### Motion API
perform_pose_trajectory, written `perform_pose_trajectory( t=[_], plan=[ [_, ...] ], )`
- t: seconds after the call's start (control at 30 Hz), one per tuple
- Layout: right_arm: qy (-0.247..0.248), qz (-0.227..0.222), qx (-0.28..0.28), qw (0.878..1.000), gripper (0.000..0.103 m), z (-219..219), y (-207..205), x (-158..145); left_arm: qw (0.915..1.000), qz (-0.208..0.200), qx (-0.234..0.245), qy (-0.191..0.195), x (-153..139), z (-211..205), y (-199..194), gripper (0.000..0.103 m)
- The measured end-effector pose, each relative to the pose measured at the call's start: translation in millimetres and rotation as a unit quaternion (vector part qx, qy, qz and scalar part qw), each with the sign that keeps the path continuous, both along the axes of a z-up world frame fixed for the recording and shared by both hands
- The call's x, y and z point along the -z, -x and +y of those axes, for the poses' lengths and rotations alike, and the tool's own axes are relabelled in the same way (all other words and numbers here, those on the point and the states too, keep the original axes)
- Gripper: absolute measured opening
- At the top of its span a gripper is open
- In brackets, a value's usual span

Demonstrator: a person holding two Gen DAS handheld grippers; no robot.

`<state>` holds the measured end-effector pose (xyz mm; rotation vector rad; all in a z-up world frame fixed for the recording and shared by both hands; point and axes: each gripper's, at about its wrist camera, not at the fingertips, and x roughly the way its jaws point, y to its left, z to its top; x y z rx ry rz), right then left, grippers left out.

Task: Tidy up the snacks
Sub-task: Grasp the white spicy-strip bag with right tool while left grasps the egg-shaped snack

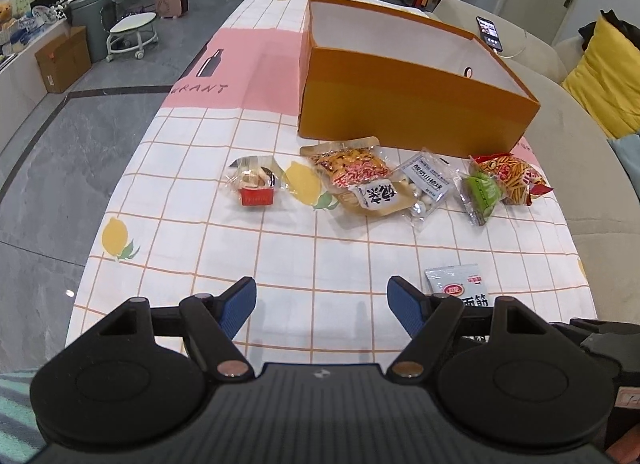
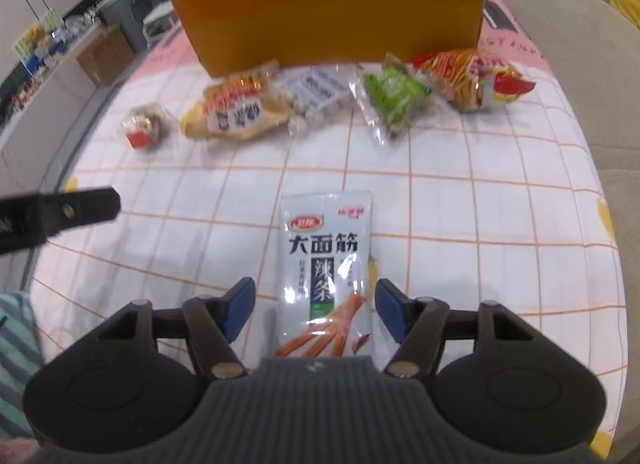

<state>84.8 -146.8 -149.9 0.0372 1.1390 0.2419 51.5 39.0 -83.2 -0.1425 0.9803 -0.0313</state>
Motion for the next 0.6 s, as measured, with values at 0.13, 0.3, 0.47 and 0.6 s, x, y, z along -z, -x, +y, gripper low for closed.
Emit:
perform_pose_trajectory(
  t=[0.13,0.3,0.47,0.6],
  plan=[
    [0.013,0.009,-0.004,1.000,0.063,3.3,-3.5,6.6,0.9999,0.009,-0.009,0.001,7.0,2.5,-4.8,0.088],
    [0.035,-0.006,-0.016,0.999,0.057,9.3,-7.5,5.8,0.9997,0.001,-0.025,0.007,8.6,6.1,-11.0,0.088],
    [0.047,-0.017,-0.024,0.998,0.049,11.4,-11.0,6.3,0.9993,-0.008,-0.035,-0.010,8.6,9.5,-23.4,0.088],
    [0.051,-0.016,-0.026,0.998,0.048,9.9,-17.8,6.3,0.9978,-0.033,-0.039,-0.041,7.0,12.5,-37.1,0.088]
  ],
)
